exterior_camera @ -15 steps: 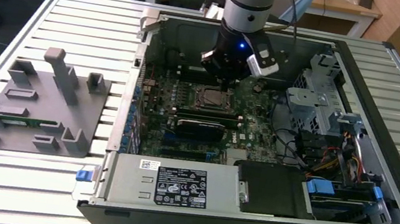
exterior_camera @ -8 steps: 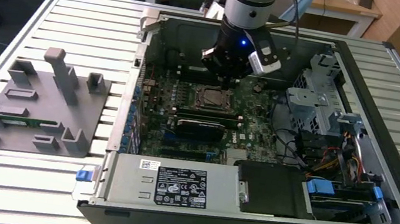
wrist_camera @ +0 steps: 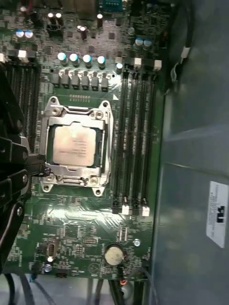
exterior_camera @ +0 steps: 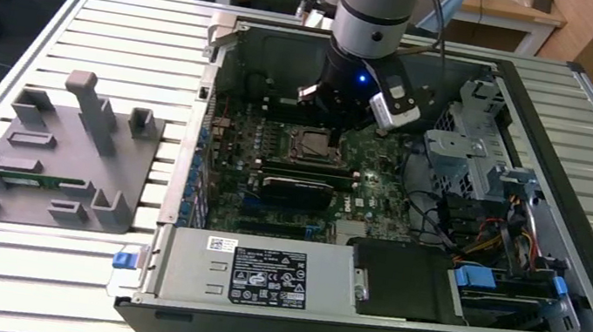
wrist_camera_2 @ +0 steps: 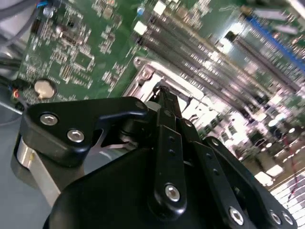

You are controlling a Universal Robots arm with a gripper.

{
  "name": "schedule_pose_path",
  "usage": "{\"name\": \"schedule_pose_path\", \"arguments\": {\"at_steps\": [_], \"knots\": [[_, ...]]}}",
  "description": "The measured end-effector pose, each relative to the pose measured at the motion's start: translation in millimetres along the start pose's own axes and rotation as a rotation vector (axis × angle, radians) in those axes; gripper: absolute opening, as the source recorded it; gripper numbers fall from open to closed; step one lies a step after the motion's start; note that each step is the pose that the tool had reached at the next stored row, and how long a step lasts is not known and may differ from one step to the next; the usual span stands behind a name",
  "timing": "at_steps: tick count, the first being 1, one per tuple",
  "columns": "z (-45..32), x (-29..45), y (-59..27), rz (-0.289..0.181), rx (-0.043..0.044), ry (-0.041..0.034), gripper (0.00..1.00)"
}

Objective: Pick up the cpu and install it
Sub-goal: 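Install the second cpu locking lever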

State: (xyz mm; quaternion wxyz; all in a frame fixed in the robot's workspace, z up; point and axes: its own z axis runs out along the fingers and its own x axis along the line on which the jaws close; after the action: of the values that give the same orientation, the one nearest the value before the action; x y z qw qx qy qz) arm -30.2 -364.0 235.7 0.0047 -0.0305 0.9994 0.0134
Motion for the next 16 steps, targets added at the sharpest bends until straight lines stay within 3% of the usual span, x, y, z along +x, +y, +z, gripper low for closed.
{"name": "schedule_pose_path", "arguments": {"at_steps": [1,4,5,11,16], "knots": [[0.0,-0.2,-0.5,0.0,-0.0042,0.0092,0.11],[0.0,-1.1,-1.3,0.002,-0.0172,0.0523,0.11],[-0.1,-1.1,-2.8,0.002,-0.0187,0.058,0.11],[0.5,0.2,-19.9,0.002,-0.0202,0.0582,0.11],[0.9,12.9,-24.1,0.001,-0.0234,0.058,0.11]]}}
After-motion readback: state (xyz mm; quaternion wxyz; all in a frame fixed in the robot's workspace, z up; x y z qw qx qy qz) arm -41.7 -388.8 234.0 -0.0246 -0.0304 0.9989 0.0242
